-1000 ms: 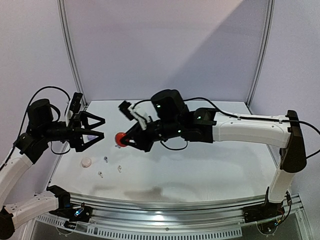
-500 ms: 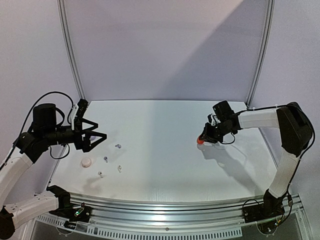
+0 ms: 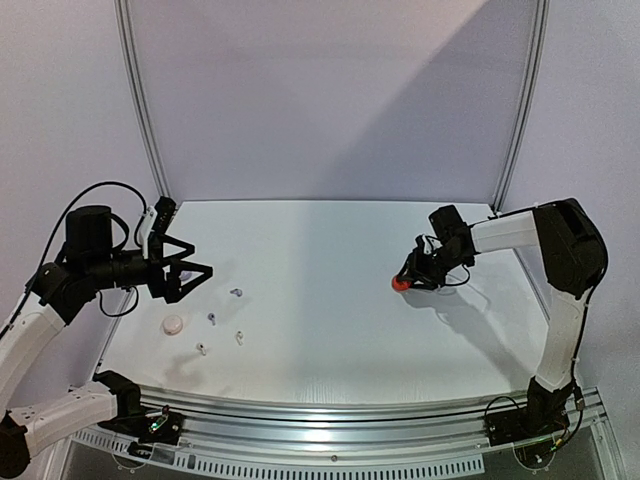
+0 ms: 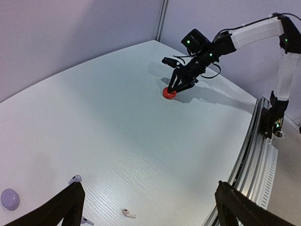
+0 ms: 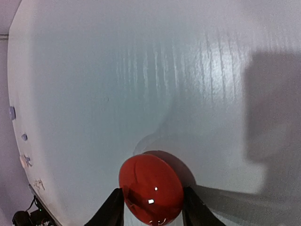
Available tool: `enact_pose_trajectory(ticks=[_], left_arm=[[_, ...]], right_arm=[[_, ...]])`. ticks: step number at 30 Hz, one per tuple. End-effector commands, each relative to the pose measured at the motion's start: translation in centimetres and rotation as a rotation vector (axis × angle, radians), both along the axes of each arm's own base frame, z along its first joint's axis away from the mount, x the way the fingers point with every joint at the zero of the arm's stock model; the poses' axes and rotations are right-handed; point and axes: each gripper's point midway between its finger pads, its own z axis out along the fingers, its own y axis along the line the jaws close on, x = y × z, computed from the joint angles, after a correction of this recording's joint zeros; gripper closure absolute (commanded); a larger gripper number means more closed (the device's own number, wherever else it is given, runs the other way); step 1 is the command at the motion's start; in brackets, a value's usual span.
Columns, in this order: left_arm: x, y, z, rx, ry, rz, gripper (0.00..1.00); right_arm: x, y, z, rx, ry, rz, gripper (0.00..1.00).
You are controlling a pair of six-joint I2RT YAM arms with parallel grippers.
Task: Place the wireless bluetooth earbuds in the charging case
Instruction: Place the charging case with the earbuds at the center of the board.
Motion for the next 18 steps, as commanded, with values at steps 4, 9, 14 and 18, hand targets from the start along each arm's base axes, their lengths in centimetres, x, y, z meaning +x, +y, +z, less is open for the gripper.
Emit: enact_pose_trajectory(ticks=[4,9,14,18], left_arm=[[0.3,0.4,0.4,0.013,-0.019,0.012,0.01],[0.3,0.3,0.2,0.01,-0.018,0.005,0.01],[0.2,0.1,0.1,0.0,-0.017,-0.004,0.01],[0.0,0.0,0.1,-0.006,-0.013,-0.012,0.01]], right_arm=[[-2.4,-3.4,-3.5,-0.211,0.135,-0.01,0.47],[-1.3,-4.1,-1.5,-0.279,0.083,-0.003,0.12],[-0.3,-1.4,1.3,-0.387,-0.072,0.151,0.01],[0.5,-1.2,1.7,-0.532,-0.12,0.209,0.01]])
